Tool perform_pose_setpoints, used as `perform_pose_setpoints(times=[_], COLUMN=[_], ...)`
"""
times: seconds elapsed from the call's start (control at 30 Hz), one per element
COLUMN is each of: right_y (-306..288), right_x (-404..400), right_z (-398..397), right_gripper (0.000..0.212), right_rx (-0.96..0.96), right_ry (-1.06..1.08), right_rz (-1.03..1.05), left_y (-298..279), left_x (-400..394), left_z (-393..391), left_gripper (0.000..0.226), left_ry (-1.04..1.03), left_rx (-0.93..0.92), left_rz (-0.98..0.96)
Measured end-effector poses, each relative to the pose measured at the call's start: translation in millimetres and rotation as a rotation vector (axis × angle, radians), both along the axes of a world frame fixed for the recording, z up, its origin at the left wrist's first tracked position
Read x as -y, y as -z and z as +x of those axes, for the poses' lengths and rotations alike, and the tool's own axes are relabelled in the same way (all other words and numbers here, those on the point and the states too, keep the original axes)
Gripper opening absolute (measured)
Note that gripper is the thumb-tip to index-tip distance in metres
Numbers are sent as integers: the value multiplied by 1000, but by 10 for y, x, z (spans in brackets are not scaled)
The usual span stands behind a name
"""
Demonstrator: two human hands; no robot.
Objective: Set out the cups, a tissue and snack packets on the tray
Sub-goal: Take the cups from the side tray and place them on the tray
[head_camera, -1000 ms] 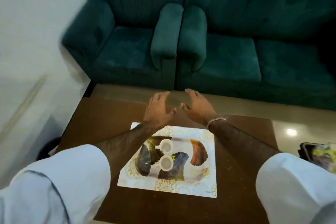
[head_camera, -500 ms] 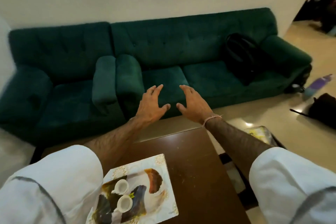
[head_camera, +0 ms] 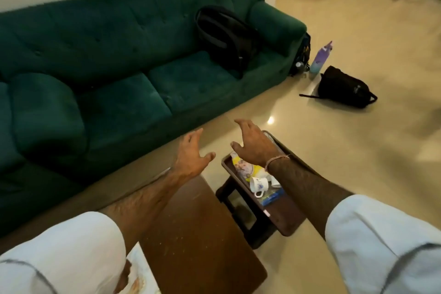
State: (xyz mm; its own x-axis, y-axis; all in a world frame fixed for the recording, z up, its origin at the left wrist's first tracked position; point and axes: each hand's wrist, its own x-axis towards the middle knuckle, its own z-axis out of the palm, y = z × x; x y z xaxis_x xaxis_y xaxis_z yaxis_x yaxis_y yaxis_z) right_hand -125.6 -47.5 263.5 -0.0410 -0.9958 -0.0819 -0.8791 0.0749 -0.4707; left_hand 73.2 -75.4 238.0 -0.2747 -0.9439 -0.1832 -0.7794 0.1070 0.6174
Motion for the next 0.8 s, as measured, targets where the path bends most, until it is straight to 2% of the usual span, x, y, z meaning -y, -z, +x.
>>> perform_pose_setpoints(times=[0.27,0.43,0.53,0.67,0.8], right_y=[1199,2013,2421,2758,2904], right_x=[-215,-416,-497,-523,-414], right_z=[-1164,-1573,-1702,-1736,-1719], right_gripper=[69,66,73,86,82], right_rx=[11,-3,13,76,117], right_ry=[69,219,314,423,474], right_rz=[154,316,430,445,419], left_y=[1179,1845,2165,2450,2671], left_x=[-175,-315,-304,-246,-203], left_z=[-1059,-1525,-1701,-1826,-1883], left_gripper=[79,69,71,76,73], left_ry=[176,277,340,413,432], left_rx=[111,172,266,376,427], left_rz=[169,259,246,180,126])
